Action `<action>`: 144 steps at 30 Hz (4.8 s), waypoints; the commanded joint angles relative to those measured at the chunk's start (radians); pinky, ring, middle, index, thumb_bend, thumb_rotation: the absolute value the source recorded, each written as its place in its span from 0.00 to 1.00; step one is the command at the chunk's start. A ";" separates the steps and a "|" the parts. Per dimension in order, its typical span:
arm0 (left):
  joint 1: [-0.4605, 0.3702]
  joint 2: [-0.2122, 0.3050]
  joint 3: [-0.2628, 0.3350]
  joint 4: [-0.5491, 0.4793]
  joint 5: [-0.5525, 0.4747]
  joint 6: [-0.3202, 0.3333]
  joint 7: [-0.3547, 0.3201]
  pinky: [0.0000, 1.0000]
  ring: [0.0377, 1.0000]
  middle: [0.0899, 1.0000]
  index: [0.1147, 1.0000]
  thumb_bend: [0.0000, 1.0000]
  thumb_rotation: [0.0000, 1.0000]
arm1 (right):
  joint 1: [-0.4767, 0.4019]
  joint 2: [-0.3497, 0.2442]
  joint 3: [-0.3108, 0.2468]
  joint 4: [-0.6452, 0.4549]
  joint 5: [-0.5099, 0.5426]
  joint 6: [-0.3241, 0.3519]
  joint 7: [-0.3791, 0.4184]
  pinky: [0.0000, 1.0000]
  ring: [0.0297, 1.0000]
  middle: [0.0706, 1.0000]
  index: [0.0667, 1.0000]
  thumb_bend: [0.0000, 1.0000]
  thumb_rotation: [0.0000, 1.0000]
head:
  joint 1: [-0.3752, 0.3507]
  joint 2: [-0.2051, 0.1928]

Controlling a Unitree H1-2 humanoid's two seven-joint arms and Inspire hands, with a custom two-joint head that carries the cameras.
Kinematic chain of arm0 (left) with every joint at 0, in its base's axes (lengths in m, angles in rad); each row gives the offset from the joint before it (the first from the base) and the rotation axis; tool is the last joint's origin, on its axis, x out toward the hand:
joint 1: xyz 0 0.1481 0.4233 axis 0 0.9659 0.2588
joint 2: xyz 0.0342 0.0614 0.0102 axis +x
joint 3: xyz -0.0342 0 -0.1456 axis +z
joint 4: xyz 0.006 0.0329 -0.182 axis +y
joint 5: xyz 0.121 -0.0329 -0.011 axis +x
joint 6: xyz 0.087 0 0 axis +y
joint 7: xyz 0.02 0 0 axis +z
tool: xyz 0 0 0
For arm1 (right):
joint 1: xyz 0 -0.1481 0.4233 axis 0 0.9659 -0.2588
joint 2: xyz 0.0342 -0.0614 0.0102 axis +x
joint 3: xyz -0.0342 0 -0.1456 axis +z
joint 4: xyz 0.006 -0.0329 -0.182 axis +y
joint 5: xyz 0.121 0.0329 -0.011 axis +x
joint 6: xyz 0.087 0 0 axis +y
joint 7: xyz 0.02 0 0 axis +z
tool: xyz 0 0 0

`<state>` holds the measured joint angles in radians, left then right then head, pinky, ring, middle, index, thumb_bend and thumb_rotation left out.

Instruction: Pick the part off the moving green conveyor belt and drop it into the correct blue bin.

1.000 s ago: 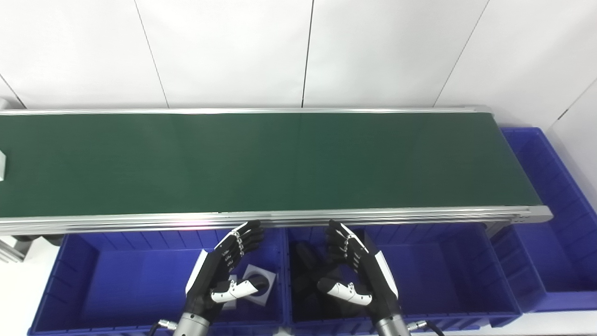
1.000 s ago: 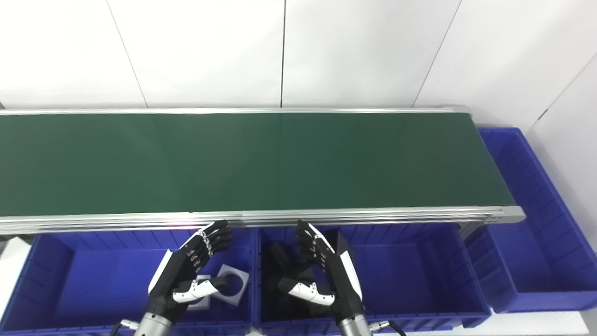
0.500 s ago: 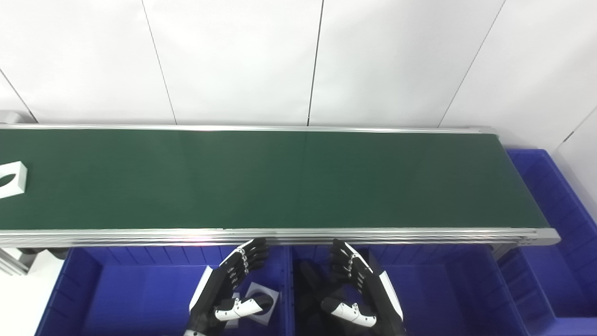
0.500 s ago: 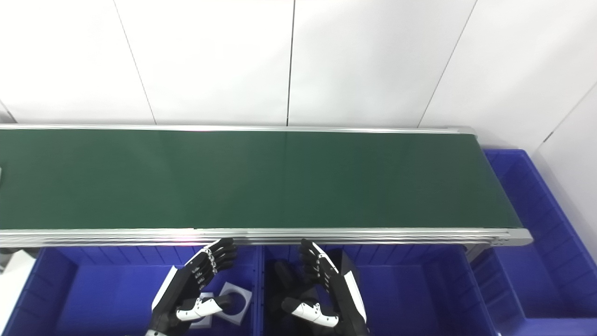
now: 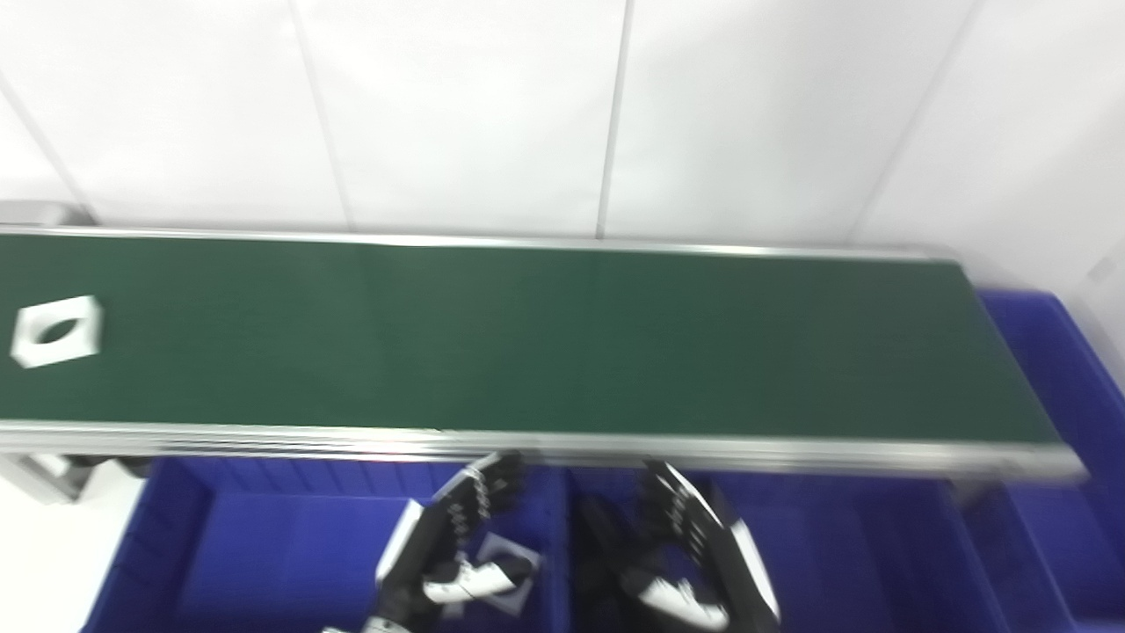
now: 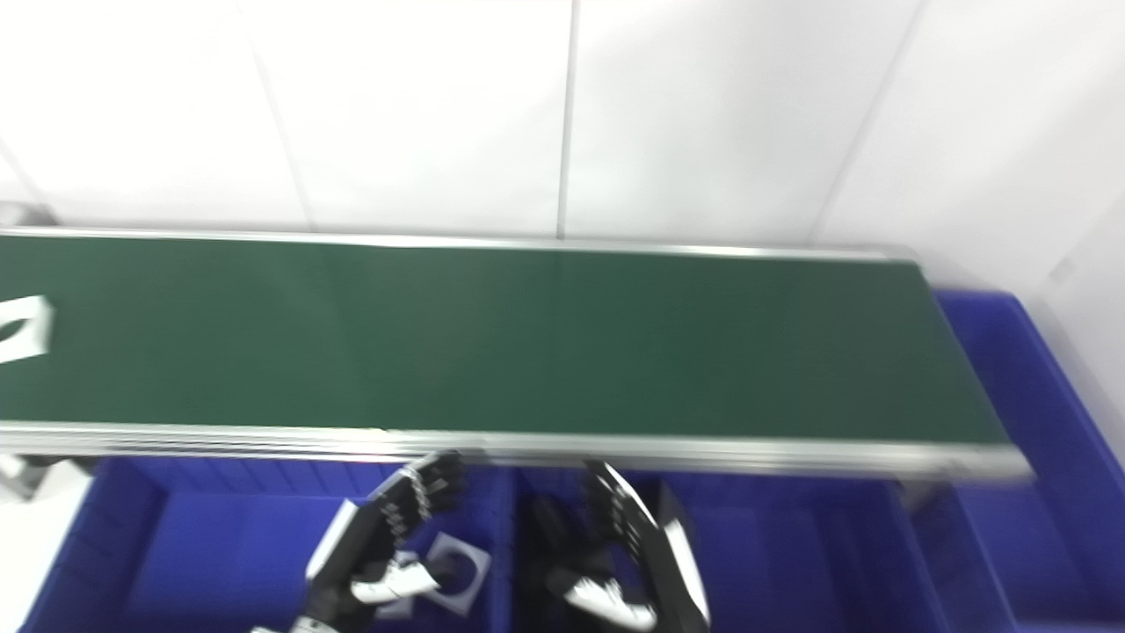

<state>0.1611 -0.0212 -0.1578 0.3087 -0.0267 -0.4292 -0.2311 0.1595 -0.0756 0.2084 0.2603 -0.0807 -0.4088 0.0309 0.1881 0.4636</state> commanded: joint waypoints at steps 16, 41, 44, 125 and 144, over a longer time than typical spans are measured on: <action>-0.085 0.016 -0.006 0.028 0.041 -0.041 0.035 0.72 0.75 0.76 0.74 1.00 0.29 | -0.062 0.003 -0.023 0.095 0.071 -0.061 0.043 0.94 0.94 0.92 0.98 0.93 0.45 | 0.158 -0.167; -0.106 0.108 0.116 -0.388 0.044 0.051 0.087 0.67 0.71 0.72 0.70 0.98 0.26 | -0.068 0.005 -0.046 0.098 0.078 -0.061 0.060 0.94 0.94 0.92 0.97 0.87 0.42 | 0.214 -0.136; -0.126 0.119 0.144 -0.467 0.102 0.096 0.110 0.65 0.70 0.72 0.71 0.95 0.28 | -0.067 0.003 -0.054 0.097 0.086 -0.061 0.073 0.95 0.94 0.92 0.97 0.87 0.42 | 0.222 -0.132; -0.642 0.700 -0.059 0.238 0.709 0.356 0.129 0.93 0.90 0.89 0.83 0.96 0.00 | -0.004 0.006 -0.094 -0.016 0.085 -0.061 0.127 0.90 0.91 0.91 0.96 0.89 0.58 | 0.263 -0.007; -0.710 0.629 -0.113 0.377 0.702 0.365 0.201 0.95 0.89 0.89 0.85 0.93 0.02 | 0.004 0.009 -0.085 -0.023 0.070 -0.061 0.112 0.91 0.92 0.92 0.96 0.89 0.57 | 0.248 -0.010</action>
<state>-0.5011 0.5953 -0.2743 0.6916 0.6704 -0.0635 -0.0679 0.1649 -0.0729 0.1192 0.2705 -0.0070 -0.4144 0.1444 0.4372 0.4525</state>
